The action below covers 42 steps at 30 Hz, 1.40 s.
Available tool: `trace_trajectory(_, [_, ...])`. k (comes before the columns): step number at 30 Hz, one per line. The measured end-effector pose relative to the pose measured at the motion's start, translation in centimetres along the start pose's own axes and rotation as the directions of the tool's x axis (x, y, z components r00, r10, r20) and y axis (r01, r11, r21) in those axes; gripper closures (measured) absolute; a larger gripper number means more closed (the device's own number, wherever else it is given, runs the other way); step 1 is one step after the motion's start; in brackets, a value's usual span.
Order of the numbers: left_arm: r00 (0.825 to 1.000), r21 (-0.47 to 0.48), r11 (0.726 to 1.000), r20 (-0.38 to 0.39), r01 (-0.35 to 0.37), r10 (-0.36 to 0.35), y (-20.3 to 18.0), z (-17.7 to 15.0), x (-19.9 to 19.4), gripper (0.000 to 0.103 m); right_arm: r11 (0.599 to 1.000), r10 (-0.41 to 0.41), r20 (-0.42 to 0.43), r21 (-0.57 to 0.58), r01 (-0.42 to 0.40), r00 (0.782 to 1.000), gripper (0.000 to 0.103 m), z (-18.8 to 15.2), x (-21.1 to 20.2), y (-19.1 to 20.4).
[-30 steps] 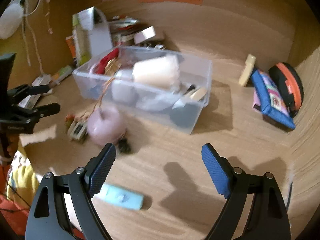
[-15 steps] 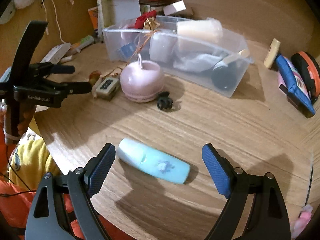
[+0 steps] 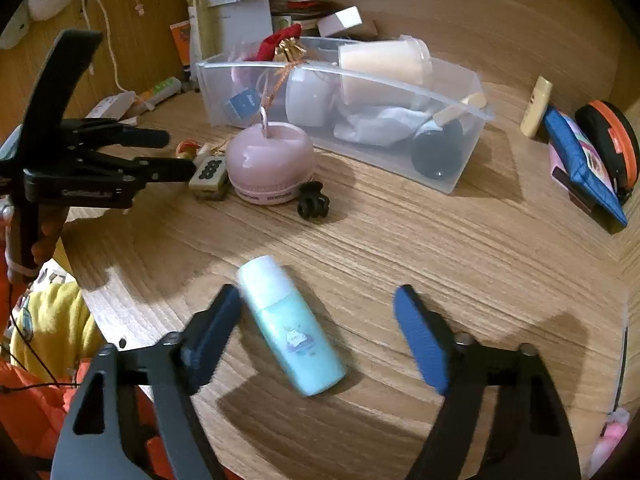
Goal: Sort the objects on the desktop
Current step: 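Grasp light-blue bottle with right tool while left tool grasps small ornament, then carry bottle and ornament into clear box and open both tools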
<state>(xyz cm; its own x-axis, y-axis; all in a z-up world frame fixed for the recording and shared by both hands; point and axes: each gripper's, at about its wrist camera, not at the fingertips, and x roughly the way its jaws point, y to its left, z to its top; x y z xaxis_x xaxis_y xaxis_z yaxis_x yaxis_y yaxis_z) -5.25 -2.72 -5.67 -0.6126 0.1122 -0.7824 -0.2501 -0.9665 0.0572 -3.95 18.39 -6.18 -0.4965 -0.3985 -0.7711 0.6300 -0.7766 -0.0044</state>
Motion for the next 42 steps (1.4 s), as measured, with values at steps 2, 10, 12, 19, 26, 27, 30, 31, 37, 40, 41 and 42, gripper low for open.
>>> trace_trajectory(2, [1.0, 0.002, 1.0, 0.0, 0.016, -0.016, 0.0, 0.3, 0.2, 0.057, 1.0, 0.003, 0.006, -0.007, -0.003, 1.0, 0.054, 0.1, -0.1, 0.1])
trace_trajectory(10, [0.999, -0.004, 1.0, 0.025, 0.022, -0.022, -0.1, 0.5, -0.3, 0.064, 0.999, 0.028, 0.007, 0.018, -0.029, 1.0, 0.08, 0.7, 0.2, -0.8])
trace_trajectory(12, [0.999, -0.013, 1.0, 0.038, 0.021, -0.02, 0.1, 0.6, -0.7, 0.064, 0.999, 0.024, 0.006, 0.022, -0.024, 1.0, 0.08, 0.8, 0.2, -1.1])
trace_trajectory(19, [0.996, -0.024, 0.999, 0.08, 0.037, -0.035, 0.7, 0.9, -2.1, 0.077, 0.999, 0.017, 0.055, 0.029, -0.019, 0.998, 0.08, 1.7, -0.9, -1.8])
trace_trajectory(26, [0.999, -0.046, 0.998, 0.028, 0.035, -0.034, 1.5, 1.0, -1.2, 0.058, 1.0, 0.004, 0.086, 0.029, -0.006, 0.996, 0.08, 2.6, -1.8, -2.2])
trace_trajectory(27, [0.999, -0.05, 0.998, 0.022, 0.035, -0.034, 1.6, 1.0, -1.1, 0.058, 1.0, 0.004, 0.089, 0.03, -0.007, 0.996, 0.08, 2.6, -1.8, -2.3])
trace_trajectory(30, [0.999, -0.054, 0.998, -0.021, 0.034, -0.035, 1.8, 1.5, 0.0, 0.058, 0.999, 0.008, 0.102, 0.049, -0.013, 0.995, 0.08, 3.0, -2.0, -2.8])
trace_trajectory(31, [0.999, -0.054, 0.998, -0.027, 0.032, -0.034, 1.7, 1.6, 0.2, 0.058, 0.998, 0.011, 0.105, 0.054, -0.016, 0.994, 0.08, 3.2, -2.0, -2.9])
trace_trajectory(37, [0.998, 0.007, 1.0, -0.057, 0.005, -0.004, 1.4, 2.6, 1.9, 0.079, 0.998, -0.001, 0.123, 0.064, -0.007, 0.992, 0.08, 3.6, -2.2, -3.4])
trace_trajectory(40, [0.999, -0.008, 1.0, -0.041, 0.01, -0.01, 1.6, 2.7, 2.0, 0.079, 0.998, -0.003, 0.134, 0.067, -0.006, 0.991, 0.08, 4.0, -2.3, -3.7])
trace_trajectory(41, [0.999, -0.017, 1.0, -0.029, 0.014, -0.015, 1.6, 2.6, 1.8, 0.079, 0.998, -0.005, 0.139, 0.068, -0.004, 0.99, 0.08, 4.2, -2.4, -3.8])
trace_trajectory(42, [1.0, -0.022, 1.0, -0.022, 0.021, -0.022, 1.7, 2.5, 1.7, 0.079, 0.998, -0.008, 0.144, 0.068, -0.002, 0.99, 0.08, 4.3, -2.5, -3.9])
